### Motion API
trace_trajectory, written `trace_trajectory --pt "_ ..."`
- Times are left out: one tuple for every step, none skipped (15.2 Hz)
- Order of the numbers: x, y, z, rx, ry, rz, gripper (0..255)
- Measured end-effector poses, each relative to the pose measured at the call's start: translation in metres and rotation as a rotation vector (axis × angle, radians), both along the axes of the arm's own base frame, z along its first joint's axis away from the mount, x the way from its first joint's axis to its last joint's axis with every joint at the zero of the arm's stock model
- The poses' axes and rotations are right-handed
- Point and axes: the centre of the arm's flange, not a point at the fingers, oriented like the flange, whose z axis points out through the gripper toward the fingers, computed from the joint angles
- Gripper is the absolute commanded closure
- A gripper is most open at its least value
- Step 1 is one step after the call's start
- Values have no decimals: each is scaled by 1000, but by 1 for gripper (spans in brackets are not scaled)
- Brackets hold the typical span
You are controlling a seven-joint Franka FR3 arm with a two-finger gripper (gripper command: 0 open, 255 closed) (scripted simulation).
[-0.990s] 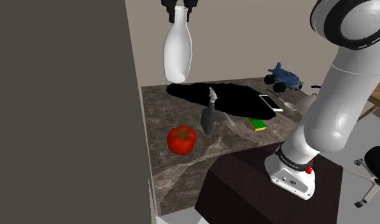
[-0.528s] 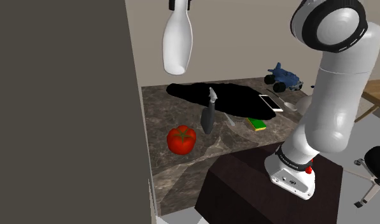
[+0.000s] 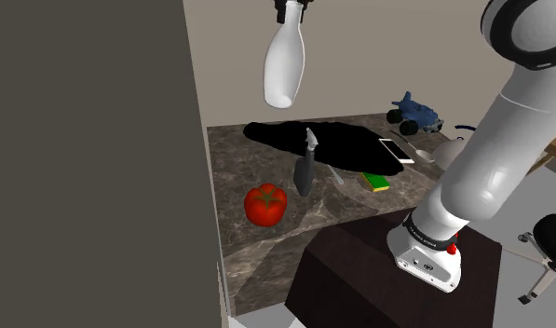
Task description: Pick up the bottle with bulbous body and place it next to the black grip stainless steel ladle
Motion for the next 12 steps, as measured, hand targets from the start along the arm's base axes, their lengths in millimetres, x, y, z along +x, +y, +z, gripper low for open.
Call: trace_trajectory --pt "-2 -14 -4 0 0 0 255" --pt "-5 -30 -11 1 0 -1 255" --pt "-7 -40 -14 1 0 -1 255" --pt "-7 -52 -20 1 0 -1 255" --pt "-10 -64 -21 1 1 -1 255" --pt "-9 -80 -24 1 0 -1 255" --pt "-11 -90 -26 1 0 -1 255" --pt "-16 -102 -32 1 0 -1 255" --pt "-15 -115 -37 1 -1 0 255" --pt "-16 -128 -41 1 0 0 255" --pt "-17 -142 -43 1 0 -1 255" --pt "-18 -155 -47 1 0 0 255"
